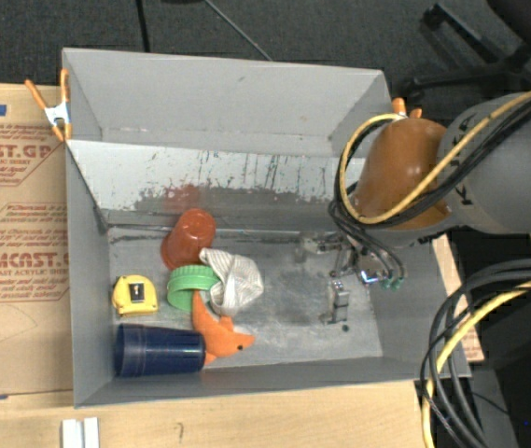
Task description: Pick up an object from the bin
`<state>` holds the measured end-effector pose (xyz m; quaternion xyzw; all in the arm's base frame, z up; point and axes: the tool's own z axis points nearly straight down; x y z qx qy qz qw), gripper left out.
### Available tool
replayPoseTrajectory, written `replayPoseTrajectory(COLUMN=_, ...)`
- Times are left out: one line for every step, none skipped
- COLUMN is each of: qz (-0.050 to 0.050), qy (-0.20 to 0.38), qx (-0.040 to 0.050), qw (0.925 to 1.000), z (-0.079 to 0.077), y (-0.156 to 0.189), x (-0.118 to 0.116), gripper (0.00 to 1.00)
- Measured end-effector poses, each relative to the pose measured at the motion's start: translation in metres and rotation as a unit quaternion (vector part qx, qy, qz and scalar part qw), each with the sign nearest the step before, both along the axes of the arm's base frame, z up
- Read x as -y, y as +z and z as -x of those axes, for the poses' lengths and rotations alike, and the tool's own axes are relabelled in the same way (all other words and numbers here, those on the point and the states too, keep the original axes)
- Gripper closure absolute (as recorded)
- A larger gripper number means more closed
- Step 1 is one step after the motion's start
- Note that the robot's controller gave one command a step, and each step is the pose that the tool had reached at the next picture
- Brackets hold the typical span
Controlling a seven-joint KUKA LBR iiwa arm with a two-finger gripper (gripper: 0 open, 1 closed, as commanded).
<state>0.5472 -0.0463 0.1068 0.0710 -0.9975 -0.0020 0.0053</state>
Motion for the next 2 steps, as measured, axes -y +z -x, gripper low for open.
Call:
replayPoseTrajectory(qz=0.002, qy=0.009, qx=0.0106, qw=0.9999, z=-0.024, y=0.014, x=-0.047, gripper=0.0)
replayPoseTrajectory(qz=0.001, qy=0.063, qx=0.0069, qw=0.998, z=-0.016, y=-0.014, x=-0.093, gripper=0.0)
